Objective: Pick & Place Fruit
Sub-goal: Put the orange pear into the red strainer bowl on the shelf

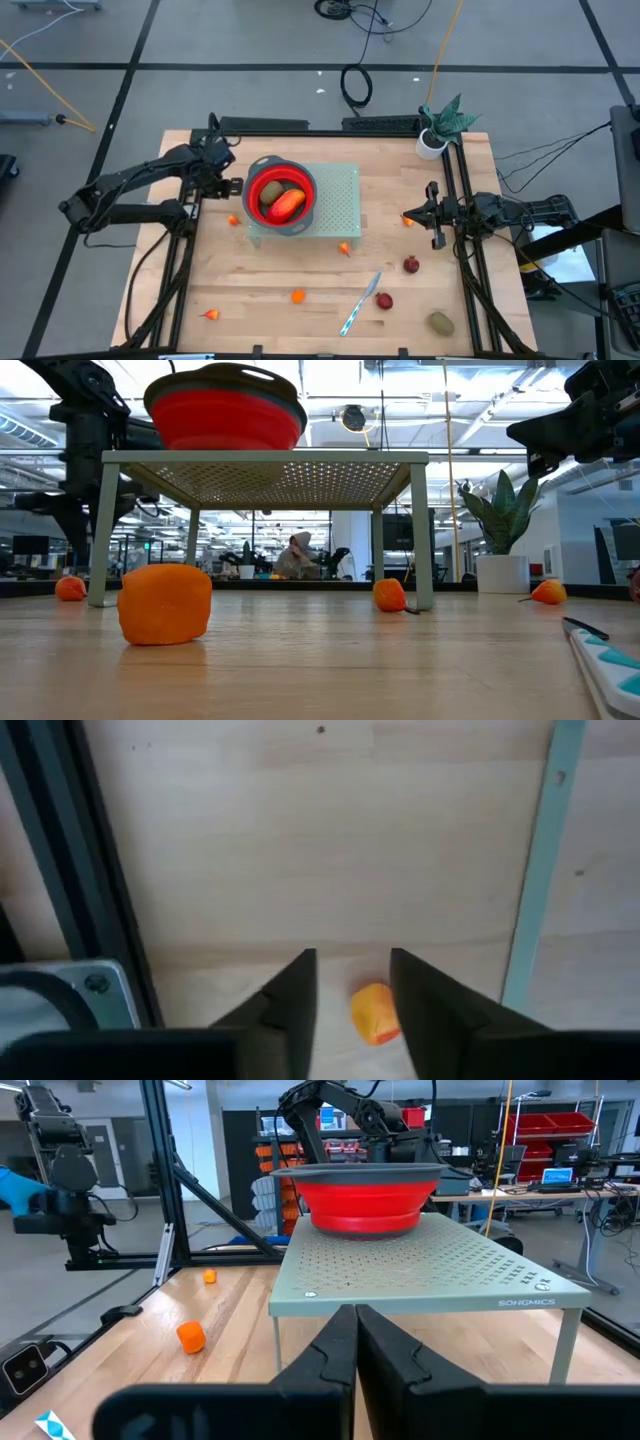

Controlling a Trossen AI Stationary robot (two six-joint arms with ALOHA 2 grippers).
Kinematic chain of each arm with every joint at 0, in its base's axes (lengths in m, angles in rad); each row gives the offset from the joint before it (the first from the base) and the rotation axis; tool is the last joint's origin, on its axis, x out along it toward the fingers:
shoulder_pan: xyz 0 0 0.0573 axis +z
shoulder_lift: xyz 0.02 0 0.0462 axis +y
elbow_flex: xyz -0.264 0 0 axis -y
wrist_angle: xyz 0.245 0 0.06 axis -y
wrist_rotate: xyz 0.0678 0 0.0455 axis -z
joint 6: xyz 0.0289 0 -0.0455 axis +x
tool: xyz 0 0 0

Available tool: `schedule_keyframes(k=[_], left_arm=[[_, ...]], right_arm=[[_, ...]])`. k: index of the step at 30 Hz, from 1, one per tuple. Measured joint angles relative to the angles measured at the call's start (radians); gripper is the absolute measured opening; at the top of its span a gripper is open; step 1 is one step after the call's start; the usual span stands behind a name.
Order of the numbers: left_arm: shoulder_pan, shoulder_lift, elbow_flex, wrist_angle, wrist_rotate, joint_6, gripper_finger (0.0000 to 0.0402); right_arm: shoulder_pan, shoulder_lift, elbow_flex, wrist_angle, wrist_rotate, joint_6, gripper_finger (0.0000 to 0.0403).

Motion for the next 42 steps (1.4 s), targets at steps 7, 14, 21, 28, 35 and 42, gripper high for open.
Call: schedule_keyframes(k=[7, 14, 21, 28, 35, 42], left_arm=[[-0.053, 0.0, 0.0, -0.015, 0.043, -0.044, 0.0204], [-0.091, 0.008, -0.012, -0.047, 0.026, -0.077, 0.0218], [-0.15, 0.009, -0.045, -0.015, 0.044, -0.129, 0.0218], [-0.213, 0.009, -0.045, 0.004, 0.044, -0.188, 0.0218], [-0.282, 0.009, -0.079, 0.047, 0.043, -0.246, 0.0218], [-0.31, 0.009, -0.109, 0.092, 0.039, -0.287, 0.0218]], right_arm=[[0.0, 0.0, 0.0, 0.0, 0.0, 0.0, 0.0], [0.0, 0.0, 0.0, 0.0, 0.0, 0.0, 0.0], [0.0, 0.0, 0.0, 0.0, 0.0, 0.0, 0.0], [0.0, 0.0, 0.0, 0.001, 0.0, 0.0, 0.0], [0.0, 0.0, 0.0, 0.001, 0.0, 0.0, 0.0], [0.0, 0.0, 0.0, 0.002, 0.0, 0.0, 0.0]])
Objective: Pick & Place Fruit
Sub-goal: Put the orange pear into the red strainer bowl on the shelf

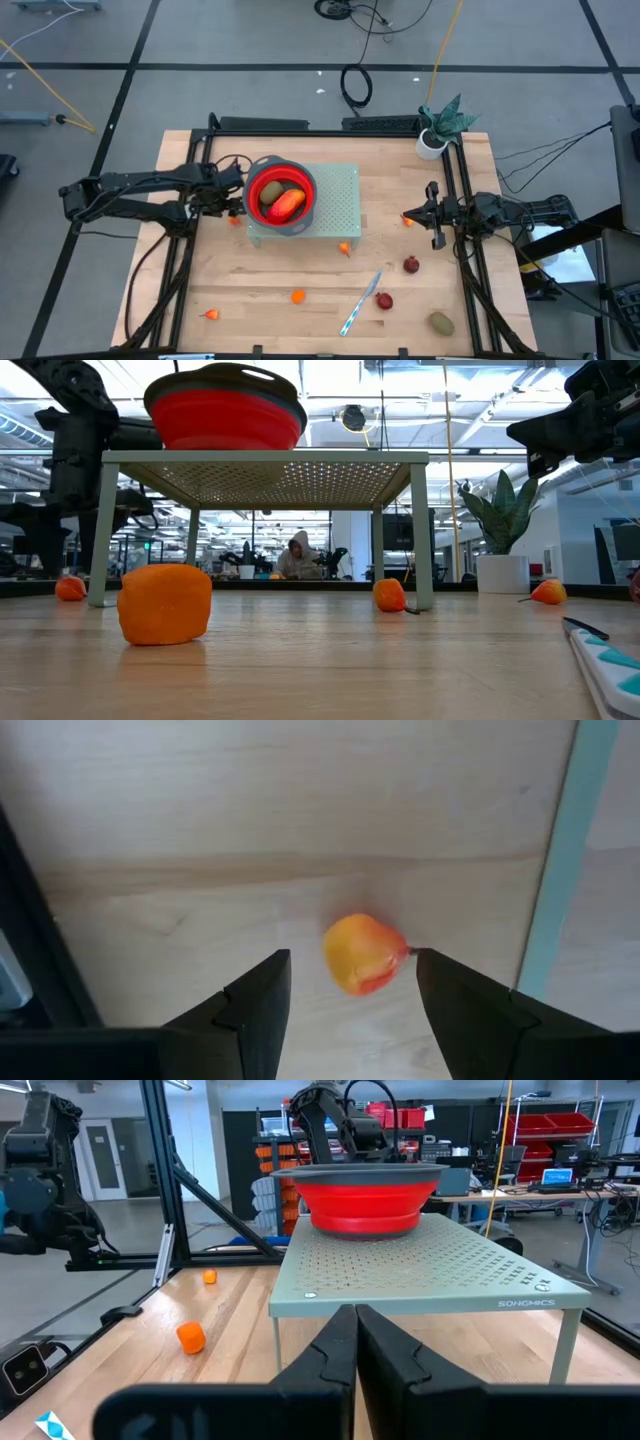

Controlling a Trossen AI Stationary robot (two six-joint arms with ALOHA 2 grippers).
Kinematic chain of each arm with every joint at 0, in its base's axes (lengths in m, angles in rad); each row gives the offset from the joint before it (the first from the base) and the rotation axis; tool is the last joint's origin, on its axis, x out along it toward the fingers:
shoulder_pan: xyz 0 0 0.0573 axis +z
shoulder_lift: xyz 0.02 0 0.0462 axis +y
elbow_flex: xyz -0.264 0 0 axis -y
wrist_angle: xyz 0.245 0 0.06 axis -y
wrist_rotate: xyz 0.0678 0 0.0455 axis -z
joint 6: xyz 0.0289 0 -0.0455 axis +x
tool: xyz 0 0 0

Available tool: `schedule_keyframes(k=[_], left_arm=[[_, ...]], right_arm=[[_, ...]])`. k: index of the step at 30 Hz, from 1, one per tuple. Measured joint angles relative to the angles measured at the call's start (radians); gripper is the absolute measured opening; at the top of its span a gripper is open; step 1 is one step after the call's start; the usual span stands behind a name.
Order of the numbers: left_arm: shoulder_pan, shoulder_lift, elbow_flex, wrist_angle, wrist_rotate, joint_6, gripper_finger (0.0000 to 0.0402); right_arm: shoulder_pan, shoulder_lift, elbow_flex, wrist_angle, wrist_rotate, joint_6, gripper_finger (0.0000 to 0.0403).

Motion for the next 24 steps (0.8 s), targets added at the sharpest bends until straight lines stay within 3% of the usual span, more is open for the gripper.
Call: schedule_keyframes(k=[7, 24], left_arm=[[-0.01, 0.0, -0.057, 0.062, 0.013, -0.036, 0.0218], [-0.053, 0.0, -0.062, 0.052, 0.013, -0.043, 0.0218]], right_arm=[[0.0, 0.0, 0.0, 0.001, 0.0, 0.0, 0.0], [0.0, 0.0, 0.0, 0.002, 0.0, 0.0, 0.0]])
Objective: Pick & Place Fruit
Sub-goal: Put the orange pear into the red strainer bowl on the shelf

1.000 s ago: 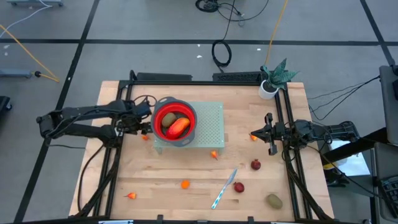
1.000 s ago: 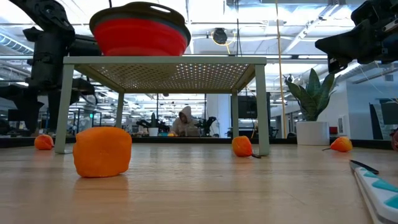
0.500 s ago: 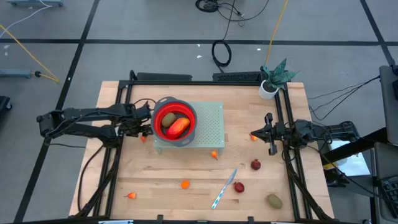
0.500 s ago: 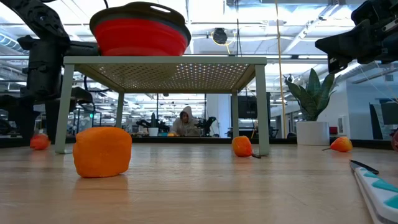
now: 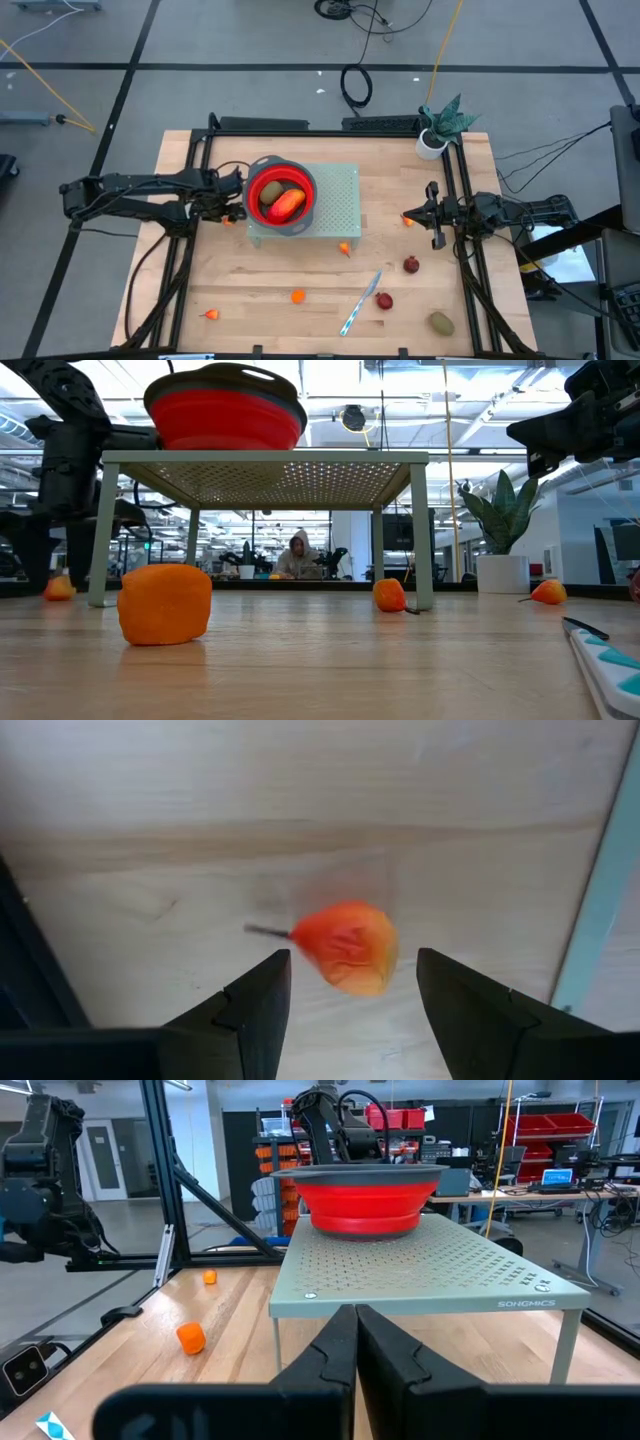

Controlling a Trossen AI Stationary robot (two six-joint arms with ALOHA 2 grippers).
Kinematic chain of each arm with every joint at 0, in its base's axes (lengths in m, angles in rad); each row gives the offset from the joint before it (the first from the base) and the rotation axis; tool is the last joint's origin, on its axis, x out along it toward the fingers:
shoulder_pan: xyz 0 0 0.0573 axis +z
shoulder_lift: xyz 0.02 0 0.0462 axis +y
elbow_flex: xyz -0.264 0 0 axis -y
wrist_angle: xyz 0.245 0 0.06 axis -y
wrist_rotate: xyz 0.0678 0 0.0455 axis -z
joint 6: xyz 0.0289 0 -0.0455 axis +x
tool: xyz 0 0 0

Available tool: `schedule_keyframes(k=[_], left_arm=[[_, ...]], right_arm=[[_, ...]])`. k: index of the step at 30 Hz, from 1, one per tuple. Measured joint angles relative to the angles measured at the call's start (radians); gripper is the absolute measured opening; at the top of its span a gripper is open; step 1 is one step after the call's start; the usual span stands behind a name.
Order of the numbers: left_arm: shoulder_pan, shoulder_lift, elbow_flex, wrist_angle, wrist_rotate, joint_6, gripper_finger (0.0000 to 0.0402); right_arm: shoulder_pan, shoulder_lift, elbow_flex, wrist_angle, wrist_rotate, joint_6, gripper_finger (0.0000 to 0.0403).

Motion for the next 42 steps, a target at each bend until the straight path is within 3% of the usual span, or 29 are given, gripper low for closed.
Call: schedule_keyframes(k=[22, 33, 42], left_arm=[[-0.09, 0.0, 0.0, 0.015, -0.083, -0.029, 0.0215], [-0.096, -0.001, 0.001, 0.016, -0.105, -0.034, 0.0119], [-0.096, -0.003, 0.001, 0.014, -0.106, -0.056, 0.0104]], right_arm=[[0.0, 0.0, 0.0, 0.0, 0.0, 0.0, 0.0], [0.0, 0.0, 0.0, 0.0, 0.0, 0.0, 0.0], [0.0, 0.0, 0.0, 0.0, 0.0, 0.0, 0.0]])
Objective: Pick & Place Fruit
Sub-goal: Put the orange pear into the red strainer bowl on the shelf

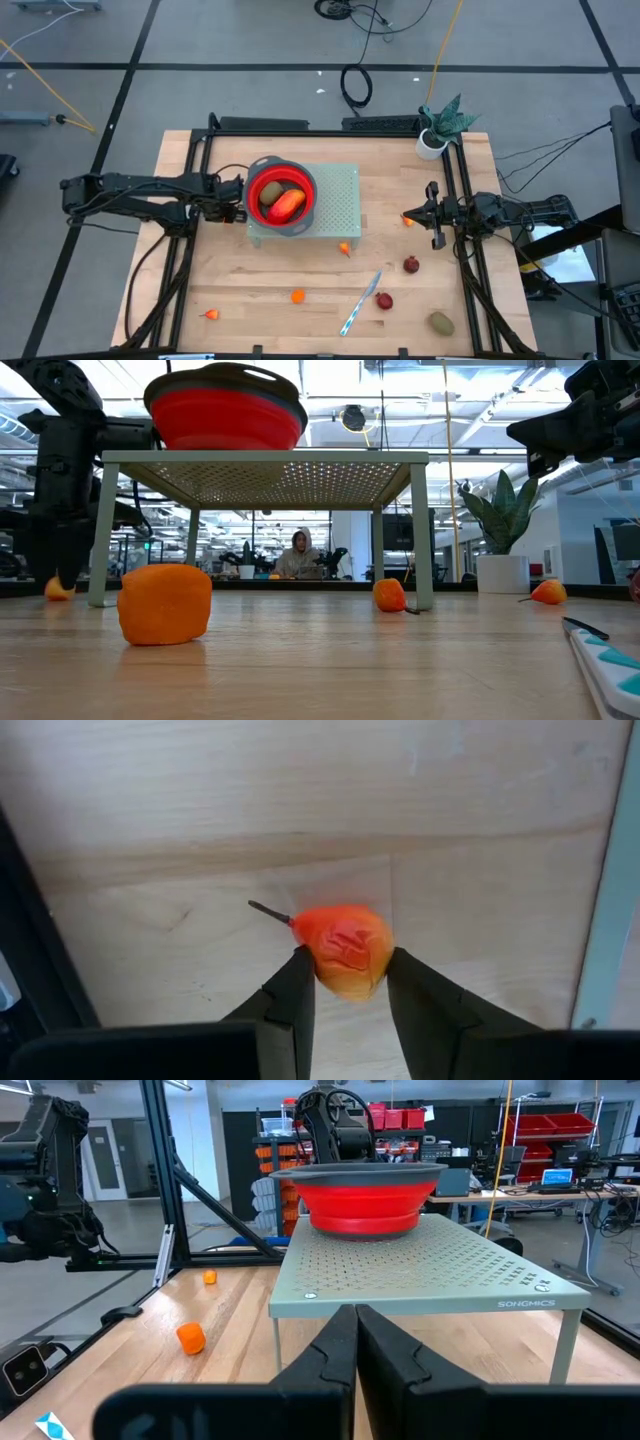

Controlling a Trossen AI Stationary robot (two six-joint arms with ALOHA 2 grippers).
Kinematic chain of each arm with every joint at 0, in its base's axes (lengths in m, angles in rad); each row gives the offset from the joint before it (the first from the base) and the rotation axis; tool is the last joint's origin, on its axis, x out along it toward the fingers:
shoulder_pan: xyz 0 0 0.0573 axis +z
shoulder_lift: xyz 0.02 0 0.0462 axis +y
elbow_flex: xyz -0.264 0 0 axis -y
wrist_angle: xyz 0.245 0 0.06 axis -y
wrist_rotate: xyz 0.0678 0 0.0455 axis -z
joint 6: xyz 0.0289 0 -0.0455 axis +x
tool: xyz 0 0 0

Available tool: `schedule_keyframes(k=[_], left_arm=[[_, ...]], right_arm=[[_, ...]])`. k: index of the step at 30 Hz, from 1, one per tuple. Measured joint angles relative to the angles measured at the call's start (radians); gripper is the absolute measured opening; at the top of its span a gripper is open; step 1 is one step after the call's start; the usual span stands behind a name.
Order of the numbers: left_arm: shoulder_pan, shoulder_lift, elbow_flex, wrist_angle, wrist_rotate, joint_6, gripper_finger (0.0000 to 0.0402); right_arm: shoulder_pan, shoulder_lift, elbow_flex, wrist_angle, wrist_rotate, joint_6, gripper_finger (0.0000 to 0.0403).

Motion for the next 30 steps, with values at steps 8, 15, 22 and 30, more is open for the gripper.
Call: schedule_keyframes(k=[8, 15, 22, 30], left_arm=[[0.0, -0.067, 0.022, -0.027, -0.002, -0.032, 0.0104], [0.004, -0.16, 0.039, -0.035, -0.03, -0.076, 0.0104], [0.053, -0.229, 0.039, -0.035, -0.044, -0.086, 0.0104], [0.104, -0.28, 0.091, -0.049, -0.173, -0.1, 0.0103]], right_arm=[[0.0, 0.0, 0.0, 0.0, 0.0, 0.0, 0.0], [0.0, 0.0, 0.0, 0.0, 0.0, 0.0, 0.0], [0.0, 0.0, 0.0, 0.001, -0.003, 0.0, 0.0], [0.0, 0.0, 0.0, 0.001, -0.003, 0.0, 0.0]])
